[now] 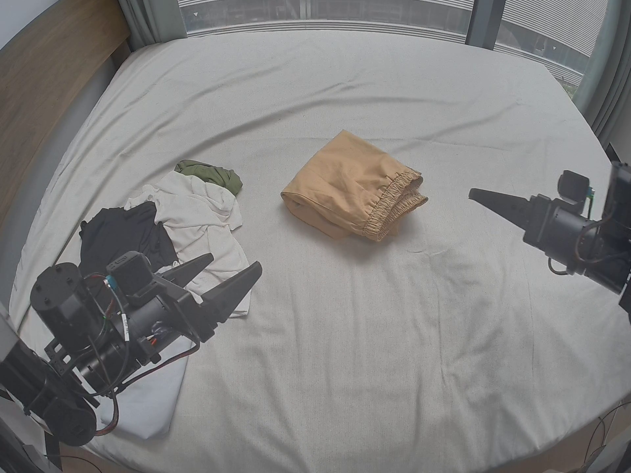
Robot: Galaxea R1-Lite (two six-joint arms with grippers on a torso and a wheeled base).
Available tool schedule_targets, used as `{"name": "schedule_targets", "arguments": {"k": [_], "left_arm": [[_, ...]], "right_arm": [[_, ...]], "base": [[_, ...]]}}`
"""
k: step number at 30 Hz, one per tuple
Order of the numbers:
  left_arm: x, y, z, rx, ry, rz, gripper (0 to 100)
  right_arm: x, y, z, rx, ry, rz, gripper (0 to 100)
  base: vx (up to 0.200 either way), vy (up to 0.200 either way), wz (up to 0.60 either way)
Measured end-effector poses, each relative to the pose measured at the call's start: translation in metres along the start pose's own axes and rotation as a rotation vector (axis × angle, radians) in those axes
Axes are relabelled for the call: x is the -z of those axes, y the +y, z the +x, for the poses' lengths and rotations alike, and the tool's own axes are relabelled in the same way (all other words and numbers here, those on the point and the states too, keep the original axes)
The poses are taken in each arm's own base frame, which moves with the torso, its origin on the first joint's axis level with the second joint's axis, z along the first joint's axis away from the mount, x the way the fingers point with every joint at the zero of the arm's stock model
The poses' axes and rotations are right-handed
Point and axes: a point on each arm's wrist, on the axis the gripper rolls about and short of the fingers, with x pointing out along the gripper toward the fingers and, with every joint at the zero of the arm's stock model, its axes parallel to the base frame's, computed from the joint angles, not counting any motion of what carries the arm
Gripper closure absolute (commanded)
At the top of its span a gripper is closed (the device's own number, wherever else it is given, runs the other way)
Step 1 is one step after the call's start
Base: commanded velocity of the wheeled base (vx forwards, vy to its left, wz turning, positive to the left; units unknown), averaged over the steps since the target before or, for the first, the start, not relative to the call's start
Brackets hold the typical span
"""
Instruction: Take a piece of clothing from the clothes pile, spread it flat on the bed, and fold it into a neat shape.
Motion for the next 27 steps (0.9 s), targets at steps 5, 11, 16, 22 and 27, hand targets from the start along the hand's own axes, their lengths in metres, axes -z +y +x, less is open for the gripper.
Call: {"name": "schedule_targets", "arguments": {"k": [5,11,16,22,27], "left_arm": [[-0.011,-0.019,-0.018,0.060,-0.032,-0.001,0],[-0.013,-0.035,-0.049,0.080,-0.016,-0.012,0],[-0.006,-0.040,-0.075,0.055,0.033,-0.020,0],[-0.005,-0.040,-0.096,0.014,0.044,-0.019,0],[-0.004,-0.035,-0.108,-0.107,0.056,-0.013,0]], "right_arm": [[0.008,0.011,-0.036,-0.034,-0.016,-0.050,0],[0.017,0.019,-0.066,-0.059,-0.041,-0.082,0],[0.029,0.020,-0.085,-0.061,-0.043,-0.094,0],[0.040,0.019,-0.106,-0.052,-0.064,-0.103,0],[0.051,0.018,-0.127,-0.033,-0.095,-0.115,0]], "base": [[0.000,0.000,0.00],[0.000,0.000,0.00],[0.000,0.000,0.00],[0.000,0.000,0.00],[0.000,0.000,0.00]]}}
